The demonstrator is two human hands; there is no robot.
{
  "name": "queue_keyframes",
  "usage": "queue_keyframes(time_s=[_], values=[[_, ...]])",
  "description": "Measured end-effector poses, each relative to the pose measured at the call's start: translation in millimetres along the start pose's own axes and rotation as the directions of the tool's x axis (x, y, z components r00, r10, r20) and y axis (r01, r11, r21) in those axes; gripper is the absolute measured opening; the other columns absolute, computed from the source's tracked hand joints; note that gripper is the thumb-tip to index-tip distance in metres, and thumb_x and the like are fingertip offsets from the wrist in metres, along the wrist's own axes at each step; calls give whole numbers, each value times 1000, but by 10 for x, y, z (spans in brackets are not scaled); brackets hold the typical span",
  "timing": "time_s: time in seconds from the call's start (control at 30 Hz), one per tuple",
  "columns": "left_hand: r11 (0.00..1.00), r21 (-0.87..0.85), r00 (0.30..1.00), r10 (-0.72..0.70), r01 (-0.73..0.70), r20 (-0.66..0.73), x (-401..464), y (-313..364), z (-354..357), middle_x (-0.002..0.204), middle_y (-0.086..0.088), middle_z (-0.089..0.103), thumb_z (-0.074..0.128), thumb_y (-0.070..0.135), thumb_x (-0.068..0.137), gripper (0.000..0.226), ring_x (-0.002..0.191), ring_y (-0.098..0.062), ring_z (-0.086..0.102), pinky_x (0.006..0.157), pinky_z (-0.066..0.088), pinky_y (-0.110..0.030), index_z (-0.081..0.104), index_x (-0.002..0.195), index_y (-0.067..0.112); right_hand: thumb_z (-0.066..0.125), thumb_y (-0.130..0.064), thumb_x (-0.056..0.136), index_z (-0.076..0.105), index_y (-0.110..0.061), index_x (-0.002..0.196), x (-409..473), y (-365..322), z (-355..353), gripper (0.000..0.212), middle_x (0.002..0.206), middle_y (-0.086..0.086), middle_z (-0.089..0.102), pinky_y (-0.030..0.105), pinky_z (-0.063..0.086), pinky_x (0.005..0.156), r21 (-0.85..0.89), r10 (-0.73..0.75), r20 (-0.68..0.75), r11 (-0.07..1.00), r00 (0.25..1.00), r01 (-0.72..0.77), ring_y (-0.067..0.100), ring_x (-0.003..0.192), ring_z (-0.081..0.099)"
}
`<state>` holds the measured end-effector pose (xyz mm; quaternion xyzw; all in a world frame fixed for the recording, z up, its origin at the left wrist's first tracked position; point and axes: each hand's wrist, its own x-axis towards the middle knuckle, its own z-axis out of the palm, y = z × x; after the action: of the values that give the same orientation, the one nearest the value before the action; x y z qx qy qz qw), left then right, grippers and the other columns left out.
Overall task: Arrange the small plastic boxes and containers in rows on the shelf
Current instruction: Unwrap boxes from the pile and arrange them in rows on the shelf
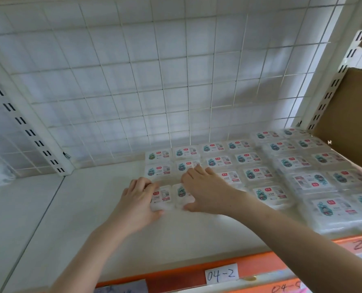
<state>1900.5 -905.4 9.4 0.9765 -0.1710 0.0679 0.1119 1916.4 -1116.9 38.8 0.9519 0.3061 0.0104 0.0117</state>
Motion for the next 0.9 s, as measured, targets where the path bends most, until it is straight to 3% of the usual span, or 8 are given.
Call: queue_keyframes(time_s=[0.07,0.17,0.33,0.47,0.63,0.9], values=[[995,-92,998,-26,31,55,-49,-12,-63,113,-1,46,35,63,54,89,111,-21,40,95,38,-30,55,124,12,59,-54,82,44,-11,125,-31,-18,-19,63,123,4,51,34,32,97,85,-24,1,996,1000,24,21,113,43],[973,-227,998,-14,28,63,-150,-44,-149,113,11,36,38,66,53,89,110,-2,30,92,26,-12,50,126,16,63,-51,81,43,-13,132,-115,-60,-77,66,128,1,49,33,30,99,164,-52,-63,984,997,61,20,118,41],[914,-385,989,90,-129,-118,-182,158,-259,110,16,41,57,61,64,61,111,-4,41,94,25,-4,58,113,26,64,-47,82,40,-18,135,-446,45,-303,65,130,-2,46,32,33,100,193,-28,-104,980,994,48,17,120,38],[849,-441,952,212,-291,-220,-179,609,-202,119,18,46,60,51,74,49,116,0,42,99,24,-3,53,116,28,61,-51,83,33,-26,139,-887,262,-504,67,133,-9,40,21,28,99,220,38,-29,975,999,-31,8,121,32],[771,-523,932,304,-362,-197,-247,1212,4,120,20,45,59,46,80,41,118,1,41,98,30,-8,51,118,30,57,-58,83,22,-40,141,-1476,493,-540,70,141,-21,27,12,18,102,160,135,115,975,984,-152,-4,127,21],[826,-373,906,382,-423,-181,-269,1606,402,123,13,42,53,43,81,39,119,-8,36,105,29,-20,49,117,29,61,-53,83,26,-33,142,-1758,626,-284,71,143,-13,35,25,26,110,43,167,137,984,976,-175,6,132,29]])
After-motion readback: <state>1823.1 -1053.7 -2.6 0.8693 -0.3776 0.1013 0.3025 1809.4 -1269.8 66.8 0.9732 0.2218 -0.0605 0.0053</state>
